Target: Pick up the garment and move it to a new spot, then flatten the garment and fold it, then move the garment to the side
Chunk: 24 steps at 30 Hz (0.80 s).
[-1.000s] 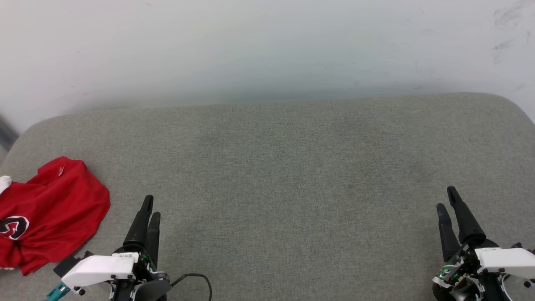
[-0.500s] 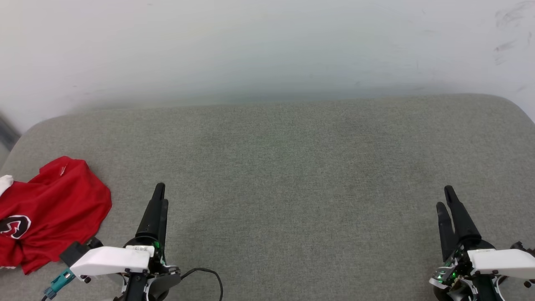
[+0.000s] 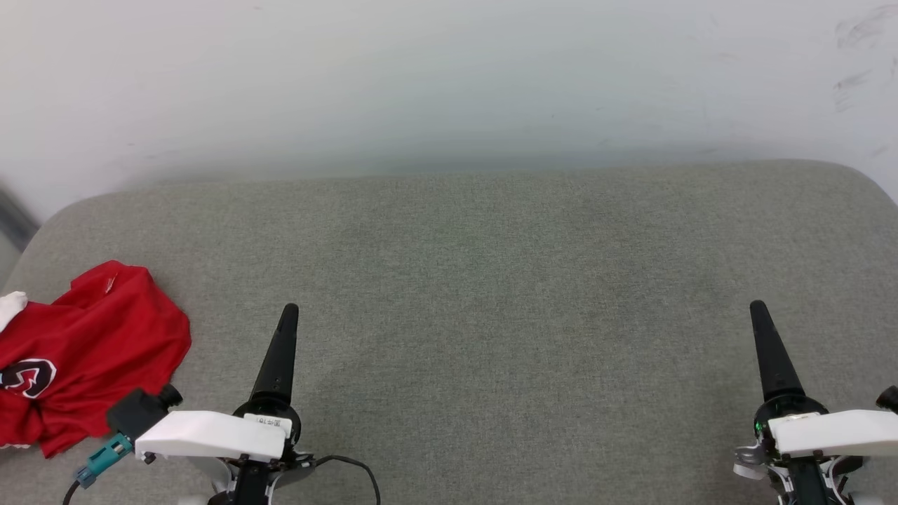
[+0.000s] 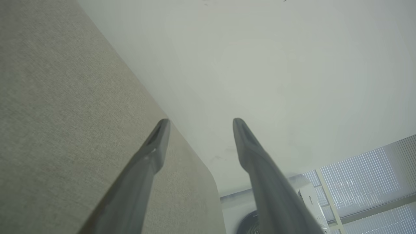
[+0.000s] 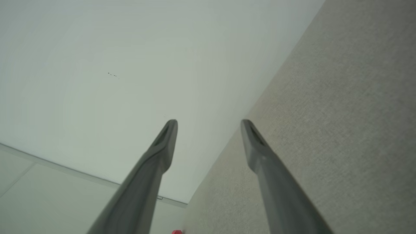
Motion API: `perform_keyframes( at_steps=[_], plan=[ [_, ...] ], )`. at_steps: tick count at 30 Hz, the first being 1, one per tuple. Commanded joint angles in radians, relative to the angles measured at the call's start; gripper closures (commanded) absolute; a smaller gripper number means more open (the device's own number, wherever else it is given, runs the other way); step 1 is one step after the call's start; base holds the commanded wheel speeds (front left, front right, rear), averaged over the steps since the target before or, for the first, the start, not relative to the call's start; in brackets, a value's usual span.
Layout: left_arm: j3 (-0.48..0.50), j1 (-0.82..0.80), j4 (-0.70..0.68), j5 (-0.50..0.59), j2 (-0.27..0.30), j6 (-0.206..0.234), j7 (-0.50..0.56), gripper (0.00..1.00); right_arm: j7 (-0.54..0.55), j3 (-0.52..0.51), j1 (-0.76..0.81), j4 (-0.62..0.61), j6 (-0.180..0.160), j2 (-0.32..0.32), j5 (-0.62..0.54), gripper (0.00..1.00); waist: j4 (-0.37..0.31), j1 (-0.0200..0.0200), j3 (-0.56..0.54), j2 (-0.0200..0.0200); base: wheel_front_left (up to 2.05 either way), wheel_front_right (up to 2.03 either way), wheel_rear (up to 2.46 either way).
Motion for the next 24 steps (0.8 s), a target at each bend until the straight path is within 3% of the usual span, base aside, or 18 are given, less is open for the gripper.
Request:
perform_keyframes(
  at_steps=[1,8,24],
  plan=[
    [0.002,-0.008,-0.021,0.054,0.007,0.000,-0.012,0.00,-0.012,0.002,-0.009,-0.025,0.000,-0.003,-0.073,0.00,0.000,0.0000,0.000,0.0000,0.00,0.00,0.00],
    [0.015,-0.001,-0.035,0.195,0.004,0.000,-0.036,0.00,-0.036,0.014,-0.009,-0.036,0.000,0.000,-0.295,0.00,0.000,0.0000,0.000,0.0000,0.00,0.00,0.00],
    [0.004,0.017,-0.031,0.534,0.024,0.000,-0.082,0.00,-0.036,0.001,0.002,-0.068,0.000,0.008,-0.664,0.00,0.005,0.0000,-0.003,0.0000,0.00,0.00,0.00]
  ],
)
